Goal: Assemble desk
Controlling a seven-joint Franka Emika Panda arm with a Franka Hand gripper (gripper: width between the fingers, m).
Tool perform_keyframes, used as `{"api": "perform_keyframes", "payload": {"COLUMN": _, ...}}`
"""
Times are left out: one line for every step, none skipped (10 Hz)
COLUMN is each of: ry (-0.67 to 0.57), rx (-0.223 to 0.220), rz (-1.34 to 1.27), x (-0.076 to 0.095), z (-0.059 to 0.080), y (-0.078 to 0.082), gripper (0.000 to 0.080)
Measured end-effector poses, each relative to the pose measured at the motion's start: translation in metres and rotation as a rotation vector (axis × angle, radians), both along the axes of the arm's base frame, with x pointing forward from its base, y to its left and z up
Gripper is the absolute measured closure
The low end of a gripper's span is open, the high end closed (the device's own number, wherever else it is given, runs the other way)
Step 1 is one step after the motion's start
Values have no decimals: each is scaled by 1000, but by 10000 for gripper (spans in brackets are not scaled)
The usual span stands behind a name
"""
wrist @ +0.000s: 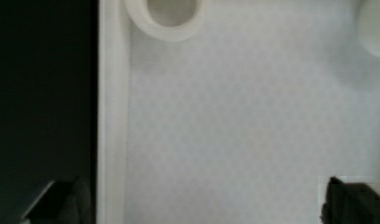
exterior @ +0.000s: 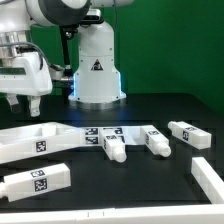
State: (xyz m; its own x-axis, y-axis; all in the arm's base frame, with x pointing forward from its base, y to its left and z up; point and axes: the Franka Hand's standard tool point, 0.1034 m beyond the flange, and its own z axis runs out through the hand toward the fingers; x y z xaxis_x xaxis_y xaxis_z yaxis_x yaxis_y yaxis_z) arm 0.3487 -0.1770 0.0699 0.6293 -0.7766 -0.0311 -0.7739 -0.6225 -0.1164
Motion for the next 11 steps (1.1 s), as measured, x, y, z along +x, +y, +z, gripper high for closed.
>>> {"api": "perform_keyframes", "payload": {"ry": 0, "rx": 5, "rz": -1, "x": 1, "z": 1, "y": -1, "gripper": 151}}
{"api": "perform_keyframes", "payload": {"ry": -5, "rx": 14, "rz": -13, "x": 5, "z": 4, "y": -8, "gripper": 151}}
{"api": "perform_keyframes", "payload": {"ry": -13, "rx": 10, "rz": -21, "x": 7, "z": 6, "y": -13, "gripper": 151}}
{"api": "perform_keyframes", "payload": {"ry": -15, "rx": 9, "rz": -21, "x": 7, "z": 7, "y": -15, "gripper": 151}}
{"api": "perform_keyframes", "payload": {"ry": -18, "rx": 5, "rz": -18, "x": 7, "z": 7, "y": -15, "gripper": 151}}
{"api": "perform_keyframes", "payload": {"ry": -14, "rx": 20, "rz": -25, "x": 7, "z": 7, "y": -12, "gripper": 151}}
{"api": "perform_keyframes", "payload": {"ry": -8, "rx": 48, "rz": -43, "x": 7, "z": 6, "y": -8, "gripper": 151}}
{"api": "perform_keyframes", "payload": {"ry": -8, "rx": 44, "rz": -43, "x": 6, "z": 5, "y": -9, "gripper": 151}}
{"api": "perform_keyframes", "payload": {"ry": -6, "rx": 44, "rz": -43, "x": 6, "z": 5, "y": -9, "gripper": 151}}
{"api": "perform_keyframes", "payload": {"ry": 1, "rx": 69, "rz": -36, "x": 6, "z": 5, "y": -8, "gripper": 151}}
{"api": "perform_keyframes", "payload": {"ry": -1, "rx": 117, "rz": -31, "x": 15, "z": 9, "y": -17, "gripper": 151}}
